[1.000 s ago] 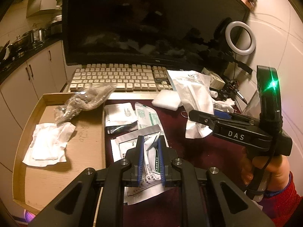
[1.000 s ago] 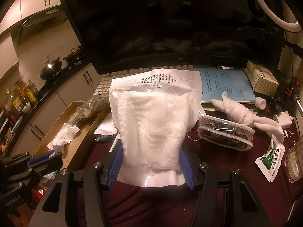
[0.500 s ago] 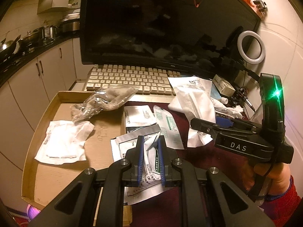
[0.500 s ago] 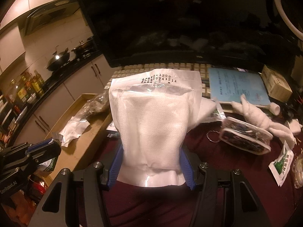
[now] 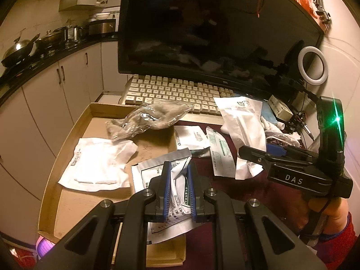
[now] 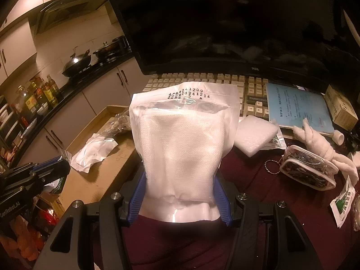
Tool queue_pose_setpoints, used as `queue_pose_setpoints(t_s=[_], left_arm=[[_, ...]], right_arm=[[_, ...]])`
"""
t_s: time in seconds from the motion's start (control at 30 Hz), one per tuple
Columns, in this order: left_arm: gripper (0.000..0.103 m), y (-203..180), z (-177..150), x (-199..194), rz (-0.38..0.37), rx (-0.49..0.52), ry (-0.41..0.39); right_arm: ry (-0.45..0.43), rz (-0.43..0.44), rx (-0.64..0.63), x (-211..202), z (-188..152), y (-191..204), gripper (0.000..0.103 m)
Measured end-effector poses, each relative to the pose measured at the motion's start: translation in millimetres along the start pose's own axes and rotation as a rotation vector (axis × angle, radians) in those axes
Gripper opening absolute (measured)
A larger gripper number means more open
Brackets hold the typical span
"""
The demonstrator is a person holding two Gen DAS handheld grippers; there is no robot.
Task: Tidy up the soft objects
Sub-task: 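Carry the sachet and gauze pack into the cardboard tray and release both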
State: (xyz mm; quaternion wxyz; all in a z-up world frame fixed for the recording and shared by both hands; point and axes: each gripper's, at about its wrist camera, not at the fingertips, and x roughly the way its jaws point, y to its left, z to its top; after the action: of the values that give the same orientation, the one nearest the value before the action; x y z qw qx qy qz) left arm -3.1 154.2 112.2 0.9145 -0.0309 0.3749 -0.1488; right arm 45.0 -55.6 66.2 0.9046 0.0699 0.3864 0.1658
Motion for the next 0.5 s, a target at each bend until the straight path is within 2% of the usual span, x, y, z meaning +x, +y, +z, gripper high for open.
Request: queue_pose_setpoints(t_s=[0.5], left_arm=[[0.014, 29, -4, -8, 0.054, -0.050, -0.007]], right_arm=[[0.010, 0.031, -0.034, 10, 4, 20, 0.060]])
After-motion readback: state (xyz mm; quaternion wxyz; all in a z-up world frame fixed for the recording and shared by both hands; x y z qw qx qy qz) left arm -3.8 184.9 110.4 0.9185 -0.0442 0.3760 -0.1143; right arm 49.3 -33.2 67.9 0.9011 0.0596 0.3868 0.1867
